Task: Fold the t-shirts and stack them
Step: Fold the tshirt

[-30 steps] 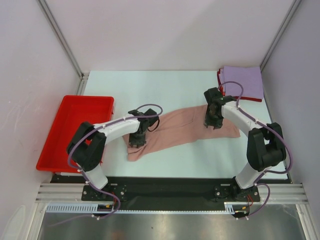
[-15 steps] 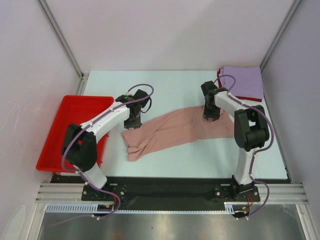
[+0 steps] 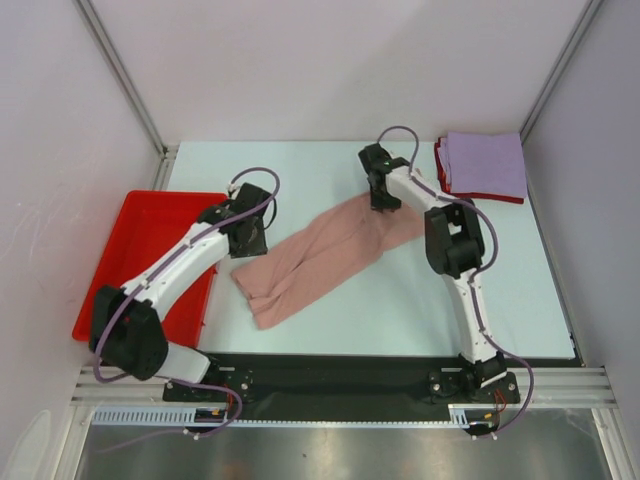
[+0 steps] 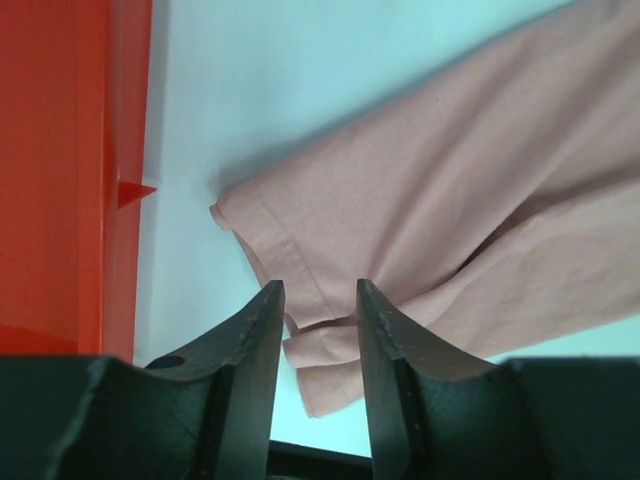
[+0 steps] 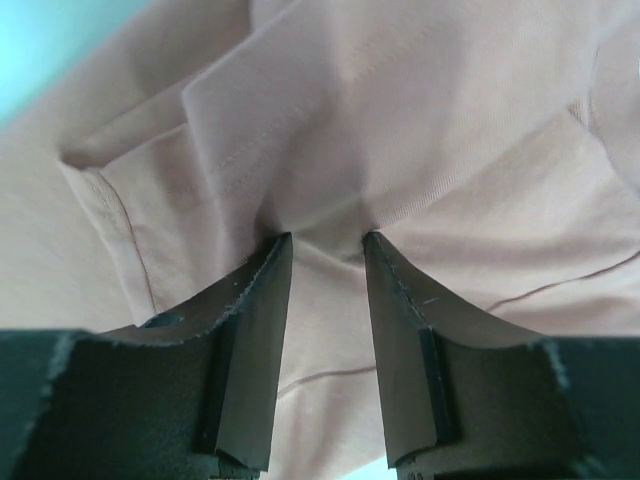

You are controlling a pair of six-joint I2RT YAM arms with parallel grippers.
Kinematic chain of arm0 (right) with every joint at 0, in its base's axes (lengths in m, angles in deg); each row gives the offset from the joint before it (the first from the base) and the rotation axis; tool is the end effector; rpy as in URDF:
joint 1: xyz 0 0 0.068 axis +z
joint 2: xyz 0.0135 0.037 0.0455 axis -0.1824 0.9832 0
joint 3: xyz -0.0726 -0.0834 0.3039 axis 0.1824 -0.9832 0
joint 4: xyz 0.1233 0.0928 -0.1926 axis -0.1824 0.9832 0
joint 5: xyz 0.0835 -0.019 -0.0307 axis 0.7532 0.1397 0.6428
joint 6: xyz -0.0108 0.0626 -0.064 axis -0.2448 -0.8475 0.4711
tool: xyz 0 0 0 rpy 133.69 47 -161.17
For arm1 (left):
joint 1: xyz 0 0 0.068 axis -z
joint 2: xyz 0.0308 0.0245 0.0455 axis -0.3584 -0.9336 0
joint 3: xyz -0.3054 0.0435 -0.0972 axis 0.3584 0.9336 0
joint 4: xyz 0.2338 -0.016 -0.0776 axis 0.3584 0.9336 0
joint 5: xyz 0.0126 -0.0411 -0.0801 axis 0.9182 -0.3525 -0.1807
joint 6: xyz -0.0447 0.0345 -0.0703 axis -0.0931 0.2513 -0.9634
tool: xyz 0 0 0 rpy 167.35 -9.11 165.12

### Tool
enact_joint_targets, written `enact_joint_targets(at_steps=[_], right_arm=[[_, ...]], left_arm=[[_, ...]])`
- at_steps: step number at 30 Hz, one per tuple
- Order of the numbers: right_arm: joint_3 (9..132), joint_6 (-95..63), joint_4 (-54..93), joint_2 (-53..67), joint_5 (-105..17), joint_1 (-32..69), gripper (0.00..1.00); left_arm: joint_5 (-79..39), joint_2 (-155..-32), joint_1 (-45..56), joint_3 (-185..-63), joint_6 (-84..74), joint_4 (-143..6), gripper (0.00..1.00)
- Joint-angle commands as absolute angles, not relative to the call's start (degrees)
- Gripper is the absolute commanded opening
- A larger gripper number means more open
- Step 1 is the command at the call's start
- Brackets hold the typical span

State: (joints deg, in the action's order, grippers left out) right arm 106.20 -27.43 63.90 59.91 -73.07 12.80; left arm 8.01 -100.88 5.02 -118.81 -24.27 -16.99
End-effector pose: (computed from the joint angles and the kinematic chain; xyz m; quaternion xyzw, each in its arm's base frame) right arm 0.4992 0.1836 0.1696 -0.0076 0.9651 -0.0997 0.2419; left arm 0.2640 -0.0987 0.2859 -0.0733 0.9608 0.0478 0.2631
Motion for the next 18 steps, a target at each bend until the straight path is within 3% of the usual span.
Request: enact_joint_targets(at_steps=[1, 6, 9, 12, 14, 18], right_arm=[[116.20, -26.38, 56.90, 70.46, -66.92, 17.34, 0.43], [131.06, -27.51, 60.32, 74.98, -64.28, 18.58, 0.44], [131.43, -27.43, 61.12, 71.12, -64.71, 18.58, 0.49], [132.48, -27.34, 66.97, 64.97, -66.11, 18.58, 0.62], [132.05, -27.60, 69.98, 59.89, -64.28, 18.67, 0.65], [125.65, -29.89, 79.38, 50.76, -59.72, 19.72, 0.73]], left_arm=[[5.71, -93.71, 3.61, -114.29, -21.17, -23.63, 0.43], [2.55, -91.48, 3.00, -111.90, -19.15, -27.79, 0.45], [1.41, -94.38, 2.64, -114.18, -19.58, -26.21, 0.43], [0.34, -95.71, 1.50, -116.64, -20.11, -24.37, 0.42], [-0.27, -95.79, -0.59, -117.00, -20.38, -23.75, 0.43], [-3.87, -95.80, -3.60, -118.05, -19.94, -20.24, 0.44]])
